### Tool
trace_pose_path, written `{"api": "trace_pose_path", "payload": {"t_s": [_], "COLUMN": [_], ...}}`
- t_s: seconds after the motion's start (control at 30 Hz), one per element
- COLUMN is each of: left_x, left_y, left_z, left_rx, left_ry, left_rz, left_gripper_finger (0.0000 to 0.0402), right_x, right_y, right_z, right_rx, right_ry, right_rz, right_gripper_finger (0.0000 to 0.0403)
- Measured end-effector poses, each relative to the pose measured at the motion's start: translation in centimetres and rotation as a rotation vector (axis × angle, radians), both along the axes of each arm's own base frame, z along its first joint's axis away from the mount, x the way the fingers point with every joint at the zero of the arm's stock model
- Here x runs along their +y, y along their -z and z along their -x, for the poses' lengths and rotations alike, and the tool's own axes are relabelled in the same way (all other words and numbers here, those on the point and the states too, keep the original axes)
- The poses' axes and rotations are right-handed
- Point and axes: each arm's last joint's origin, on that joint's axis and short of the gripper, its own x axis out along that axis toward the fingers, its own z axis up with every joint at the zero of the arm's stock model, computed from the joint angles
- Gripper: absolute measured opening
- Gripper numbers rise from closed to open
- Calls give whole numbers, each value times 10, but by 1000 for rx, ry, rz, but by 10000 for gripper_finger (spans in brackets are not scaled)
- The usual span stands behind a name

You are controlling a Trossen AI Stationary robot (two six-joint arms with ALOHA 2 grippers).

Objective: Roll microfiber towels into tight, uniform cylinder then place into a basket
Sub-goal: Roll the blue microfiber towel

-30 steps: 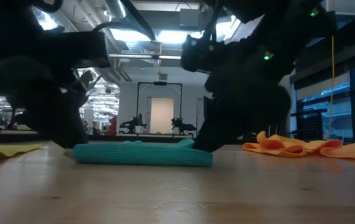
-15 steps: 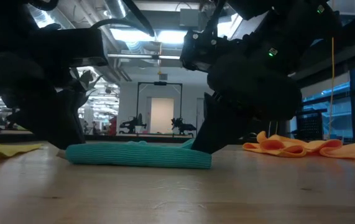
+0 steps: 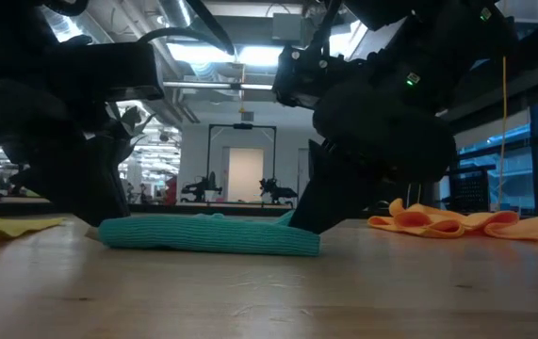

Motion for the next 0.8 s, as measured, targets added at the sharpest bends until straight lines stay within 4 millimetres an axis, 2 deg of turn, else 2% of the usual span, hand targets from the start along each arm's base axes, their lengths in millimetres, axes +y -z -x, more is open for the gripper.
{"api": "trace_pose_path", "payload": {"t_s": [0.4, 0.63, 0.8], "left_x": [0, 0, 0], "left_y": [0, 0, 0], "left_z": [0, 0, 0], "left_rx": [-3, -3, -4], "left_ry": [-2, -3, -4], "left_rz": [0, 0, 1], "left_gripper_finger": [0, 0, 0], "right_x": [-4, -10, -10], "right_y": [0, 0, -1], "right_z": [-3, -5, -6], "right_rx": [3, 4, 15], "right_ry": [20, 51, 34], "right_rz": [-44, -72, -103], "right_gripper_finger": [77, 97, 81]}}
